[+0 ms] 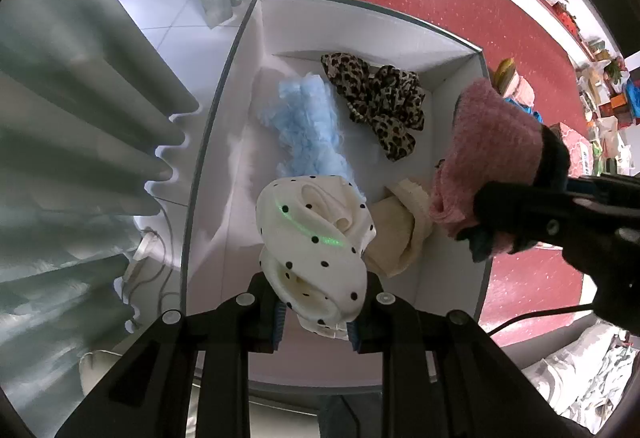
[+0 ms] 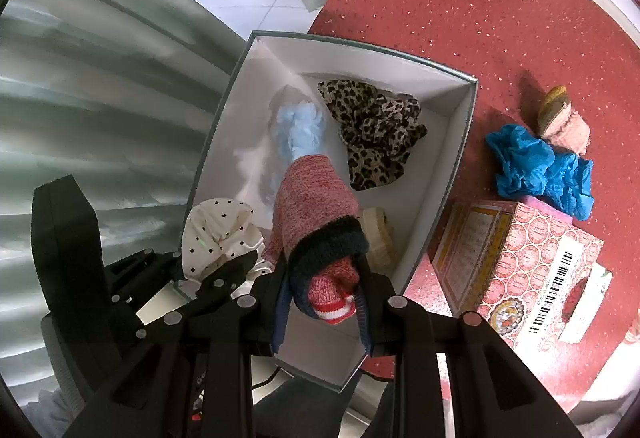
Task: Organize soft objects
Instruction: 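Lower the scrunchie and pink hat into the white box and open both tools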
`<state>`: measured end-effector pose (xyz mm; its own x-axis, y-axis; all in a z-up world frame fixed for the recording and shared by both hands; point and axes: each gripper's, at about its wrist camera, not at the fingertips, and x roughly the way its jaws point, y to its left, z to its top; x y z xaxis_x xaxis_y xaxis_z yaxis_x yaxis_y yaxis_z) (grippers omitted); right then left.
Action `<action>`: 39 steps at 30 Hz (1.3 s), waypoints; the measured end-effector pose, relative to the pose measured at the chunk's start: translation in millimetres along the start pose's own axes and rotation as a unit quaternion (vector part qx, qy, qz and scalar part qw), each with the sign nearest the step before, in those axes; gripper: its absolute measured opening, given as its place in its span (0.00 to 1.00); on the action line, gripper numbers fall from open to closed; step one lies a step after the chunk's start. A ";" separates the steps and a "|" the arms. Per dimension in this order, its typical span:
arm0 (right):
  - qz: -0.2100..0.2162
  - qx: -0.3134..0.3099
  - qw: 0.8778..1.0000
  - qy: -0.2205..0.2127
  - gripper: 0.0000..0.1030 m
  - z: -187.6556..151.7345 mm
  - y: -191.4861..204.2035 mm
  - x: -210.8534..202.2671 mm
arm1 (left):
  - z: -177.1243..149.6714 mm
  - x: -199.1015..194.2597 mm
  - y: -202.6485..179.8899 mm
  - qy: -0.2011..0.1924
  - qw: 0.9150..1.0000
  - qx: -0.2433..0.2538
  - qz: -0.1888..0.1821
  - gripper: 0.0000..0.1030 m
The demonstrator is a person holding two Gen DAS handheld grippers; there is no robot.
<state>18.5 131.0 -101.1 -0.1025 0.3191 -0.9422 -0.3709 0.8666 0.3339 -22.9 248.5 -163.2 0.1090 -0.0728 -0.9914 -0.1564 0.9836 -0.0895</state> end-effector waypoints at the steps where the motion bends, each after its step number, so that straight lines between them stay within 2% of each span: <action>1: 0.000 0.000 1.000 0.001 0.28 0.5 0.2 0.6 | 0.0 -0.5 0.2 0.000 1.000 0.000 0.000 0.25; 21: -0.007 0.000 1.000 0.016 0.28 4.0 0.8 12.9 | -1.0 8.4 2.7 0.013 1.000 0.001 0.000 0.26; 23: -0.007 -0.001 1.000 0.017 0.29 4.3 1.0 13.5 | -1.3 7.8 2.4 0.014 1.000 0.001 -0.006 0.37; 25: -0.007 -0.002 1.000 0.017 0.36 4.5 1.0 14.1 | -1.6 6.5 2.0 0.013 1.000 0.001 -0.015 0.51; 27: -0.005 -0.003 1.000 0.017 0.56 4.5 1.0 14.1 | -2.4 4.4 0.6 0.009 1.000 0.000 -0.020 0.76; 28: -0.003 -0.005 1.000 0.015 0.57 4.2 1.6 13.4 | -2.9 3.3 -0.2 0.011 1.000 0.000 -0.021 0.81; 31: -0.011 -0.013 1.000 0.009 0.57 3.7 4.6 10.2 | -3.3 3.7 -2.3 0.022 0.999 0.002 -0.034 0.83; 32: -0.012 -0.014 1.000 0.009 0.57 3.8 5.3 9.6 | -4.5 3.2 -2.4 0.020 0.999 0.004 -0.035 0.88; 33: -0.010 -0.014 1.000 0.009 0.63 3.7 5.9 8.8 | -5.0 2.4 -2.8 0.017 0.999 0.004 -0.035 0.99; 34: -0.010 -0.013 1.000 0.008 0.69 3.6 6.1 7.9 | -6.0 0.6 -2.0 0.011 0.999 0.003 -0.036 0.99; 35: -0.017 -0.013 1.000 0.006 0.82 2.7 6.0 6.5 | -6.8 -2.5 1.6 -0.001 0.999 -0.007 -0.044 1.00; 36: -0.021 -0.013 1.000 0.002 0.86 2.6 5.8 5.3 | -7.1 -3.9 4.1 -0.005 0.999 -0.012 -0.048 1.00; 39: -0.005 0.000 1.000 -0.008 0.87 1.3 2.0 -1.4 | -5.7 -6.4 9.8 -0.012 0.998 -0.020 -0.052 1.00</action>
<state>19.1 132.9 -99.1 -0.0847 0.3169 -0.9447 -0.3710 0.8699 0.3251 -30.7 257.7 -158.3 0.1504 -0.1698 -0.9739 -0.1828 0.9634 -0.1962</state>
